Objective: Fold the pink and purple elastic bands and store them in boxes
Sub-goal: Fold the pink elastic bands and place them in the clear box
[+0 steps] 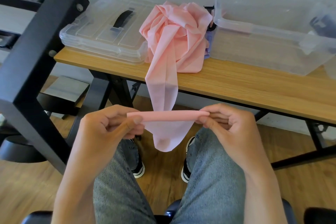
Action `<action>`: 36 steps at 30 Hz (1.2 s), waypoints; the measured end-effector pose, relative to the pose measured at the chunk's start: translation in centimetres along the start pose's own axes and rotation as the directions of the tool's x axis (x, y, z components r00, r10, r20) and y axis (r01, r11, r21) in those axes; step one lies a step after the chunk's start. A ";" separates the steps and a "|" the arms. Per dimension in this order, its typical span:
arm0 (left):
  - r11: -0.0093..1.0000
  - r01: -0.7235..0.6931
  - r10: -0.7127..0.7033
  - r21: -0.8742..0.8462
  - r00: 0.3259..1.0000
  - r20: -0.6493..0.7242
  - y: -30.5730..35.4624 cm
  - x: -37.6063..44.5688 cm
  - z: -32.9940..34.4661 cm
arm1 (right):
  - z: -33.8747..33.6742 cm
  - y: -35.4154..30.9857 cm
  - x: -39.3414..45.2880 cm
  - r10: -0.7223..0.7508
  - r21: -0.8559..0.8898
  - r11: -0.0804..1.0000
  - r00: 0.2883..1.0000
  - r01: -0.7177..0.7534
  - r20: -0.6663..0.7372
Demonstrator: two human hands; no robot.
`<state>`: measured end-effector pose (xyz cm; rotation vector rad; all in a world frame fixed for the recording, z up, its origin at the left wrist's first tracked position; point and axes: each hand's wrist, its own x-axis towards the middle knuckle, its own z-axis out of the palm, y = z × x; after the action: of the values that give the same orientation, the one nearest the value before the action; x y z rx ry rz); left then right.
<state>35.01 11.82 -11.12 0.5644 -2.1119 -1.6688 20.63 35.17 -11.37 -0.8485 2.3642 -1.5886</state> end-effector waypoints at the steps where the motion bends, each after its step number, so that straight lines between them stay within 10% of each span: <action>1: 1.000 -0.005 0.005 0.003 1.000 -0.004 0.0 0.0 0.0 | 0.0 0.0 0.0 -0.010 0.003 1.000 1.000 0.009 0.004; 36: 0.994 -0.060 0.056 -0.095 0.997 -0.050 -0.2 0.0 0.4 | -0.2 -0.2 -0.2 -0.012 0.163 0.986 0.995 0.029 -0.103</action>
<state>34.84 12.13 -11.40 0.5033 -1.9836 -1.6978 20.83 35.41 -11.10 -0.7775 2.2565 -1.8467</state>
